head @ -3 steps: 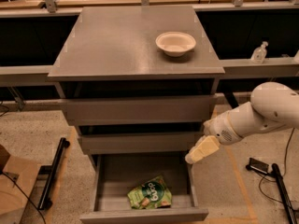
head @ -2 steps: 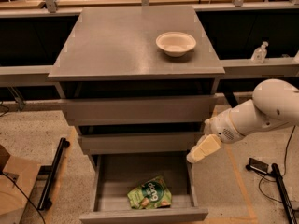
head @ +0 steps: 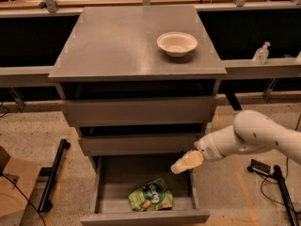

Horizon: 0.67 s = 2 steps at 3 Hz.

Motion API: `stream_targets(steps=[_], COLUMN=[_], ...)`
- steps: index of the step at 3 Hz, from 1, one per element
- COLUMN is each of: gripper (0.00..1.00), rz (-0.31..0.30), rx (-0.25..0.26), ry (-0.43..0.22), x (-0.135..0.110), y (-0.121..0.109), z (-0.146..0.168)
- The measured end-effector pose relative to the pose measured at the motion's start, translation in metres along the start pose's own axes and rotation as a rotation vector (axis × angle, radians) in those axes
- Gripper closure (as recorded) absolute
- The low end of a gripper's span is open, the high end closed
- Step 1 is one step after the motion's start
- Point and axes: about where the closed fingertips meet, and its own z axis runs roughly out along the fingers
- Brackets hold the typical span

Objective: Pick green rice chip bag from bottom drawer and place on counter

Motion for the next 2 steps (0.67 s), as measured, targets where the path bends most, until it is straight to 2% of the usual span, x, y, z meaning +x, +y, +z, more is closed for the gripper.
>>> stream_targets(steps=[1, 2], gripper=[0.0, 0.0], rz=[0.093, 0.208], rx=[-0.009, -0.02], ry=[-0.064, -0.074], x=[0.016, 0.026], y=[-0.019, -0.046], z=[0.064, 0.124])
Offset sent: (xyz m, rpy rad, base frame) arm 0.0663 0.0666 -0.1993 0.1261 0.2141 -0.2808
